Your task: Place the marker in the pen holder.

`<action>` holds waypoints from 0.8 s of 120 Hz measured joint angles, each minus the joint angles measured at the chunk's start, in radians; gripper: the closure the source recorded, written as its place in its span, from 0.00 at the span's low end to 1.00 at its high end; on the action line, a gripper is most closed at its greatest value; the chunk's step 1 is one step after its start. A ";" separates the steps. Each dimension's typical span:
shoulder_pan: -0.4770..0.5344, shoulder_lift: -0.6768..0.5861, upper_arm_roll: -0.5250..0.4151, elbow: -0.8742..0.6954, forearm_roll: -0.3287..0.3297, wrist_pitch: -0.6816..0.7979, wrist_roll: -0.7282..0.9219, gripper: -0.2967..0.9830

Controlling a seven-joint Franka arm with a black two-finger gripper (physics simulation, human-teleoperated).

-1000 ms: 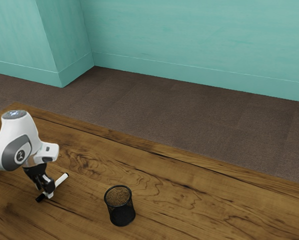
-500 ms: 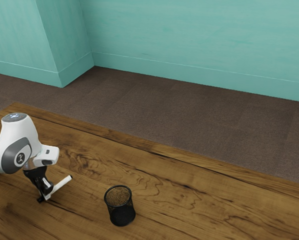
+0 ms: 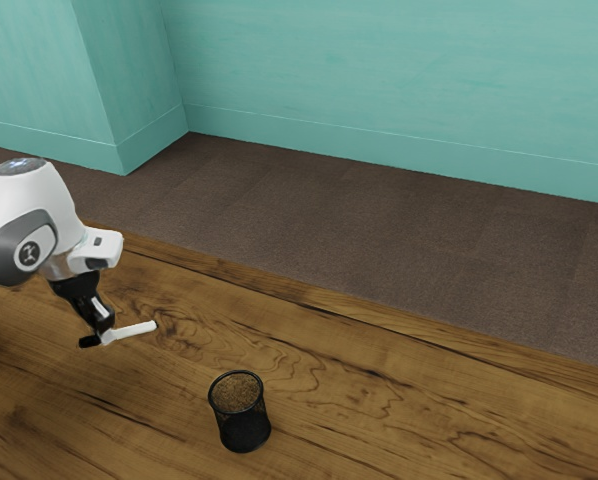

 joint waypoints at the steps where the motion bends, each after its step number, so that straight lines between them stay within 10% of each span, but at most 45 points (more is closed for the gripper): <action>1: -0.004 -0.001 0.000 0.009 0.001 -0.012 -0.001 0.85; 52: -0.167 0.234 -0.243 0.537 0.091 -0.727 -0.076 0.85; 96: -0.185 0.429 -0.363 0.773 0.118 -1.005 -0.142 0.85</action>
